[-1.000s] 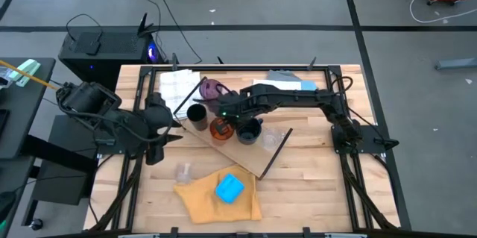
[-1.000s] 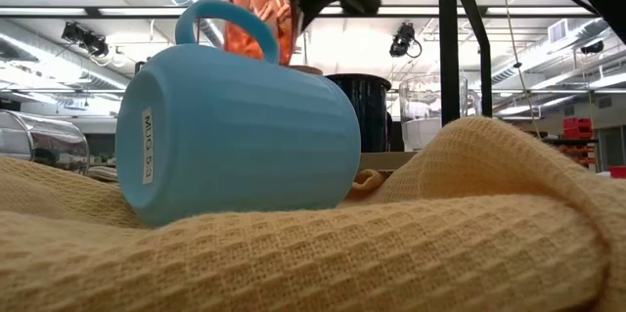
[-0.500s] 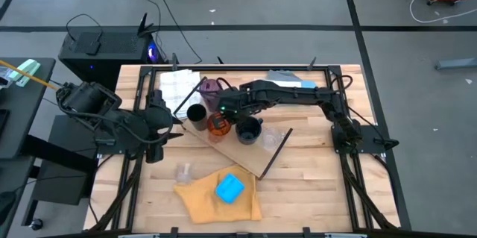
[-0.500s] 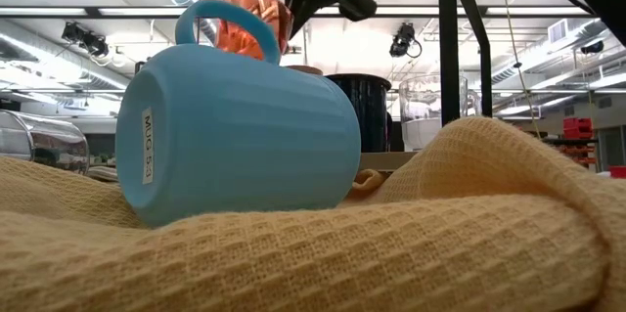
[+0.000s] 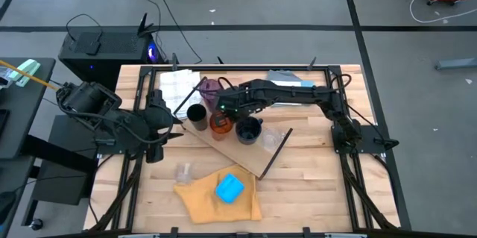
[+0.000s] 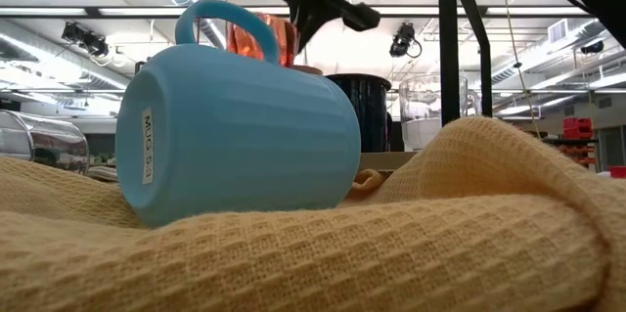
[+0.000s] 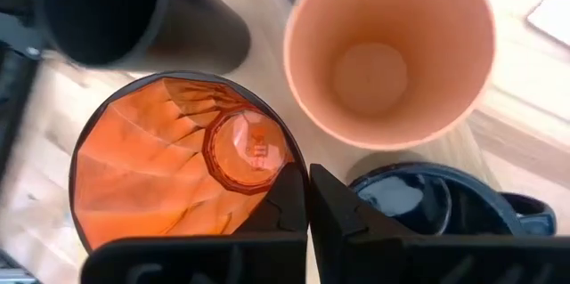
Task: Stack small to large cups/mugs on shelf
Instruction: Put the orange cup on the shelf
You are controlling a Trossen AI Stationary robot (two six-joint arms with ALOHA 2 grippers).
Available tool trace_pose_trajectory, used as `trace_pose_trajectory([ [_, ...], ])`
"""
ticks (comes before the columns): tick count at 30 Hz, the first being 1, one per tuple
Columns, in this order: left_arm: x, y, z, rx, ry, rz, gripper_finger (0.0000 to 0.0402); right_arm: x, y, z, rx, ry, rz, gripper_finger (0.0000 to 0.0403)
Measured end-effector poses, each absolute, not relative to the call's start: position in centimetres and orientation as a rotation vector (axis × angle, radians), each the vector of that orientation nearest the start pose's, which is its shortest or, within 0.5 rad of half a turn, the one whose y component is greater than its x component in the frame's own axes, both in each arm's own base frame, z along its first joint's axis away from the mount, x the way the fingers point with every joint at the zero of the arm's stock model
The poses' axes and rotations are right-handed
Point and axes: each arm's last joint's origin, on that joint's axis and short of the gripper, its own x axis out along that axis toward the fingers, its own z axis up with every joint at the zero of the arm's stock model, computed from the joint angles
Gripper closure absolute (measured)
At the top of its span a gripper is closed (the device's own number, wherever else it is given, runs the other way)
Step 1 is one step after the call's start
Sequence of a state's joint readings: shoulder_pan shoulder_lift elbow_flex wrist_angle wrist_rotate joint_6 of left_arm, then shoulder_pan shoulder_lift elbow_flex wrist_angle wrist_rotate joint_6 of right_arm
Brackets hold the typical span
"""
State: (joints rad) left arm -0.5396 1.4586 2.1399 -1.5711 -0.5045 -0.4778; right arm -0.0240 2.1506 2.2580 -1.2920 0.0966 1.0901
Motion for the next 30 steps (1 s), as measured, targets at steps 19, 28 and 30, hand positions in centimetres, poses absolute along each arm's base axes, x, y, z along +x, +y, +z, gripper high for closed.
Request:
trace_pose_trajectory([
  [19,18.0,-9.2,49.4,-0.008,0.751,0.148,0.0239,44.6,-0.8,30.3,0.918,0.987,-0.766,0.0401],
  [28,18.0,-9.2,49.4,-0.010,0.751,0.149,0.0239,45.4,-0.4,29.0,0.917,1.012,-0.746,0.0401],
  [30,18.0,-9.2,49.4,-0.010,0.751,0.149,0.0239,45.5,-0.5,29.0,0.918,1.009,-0.745,0.0401],
])
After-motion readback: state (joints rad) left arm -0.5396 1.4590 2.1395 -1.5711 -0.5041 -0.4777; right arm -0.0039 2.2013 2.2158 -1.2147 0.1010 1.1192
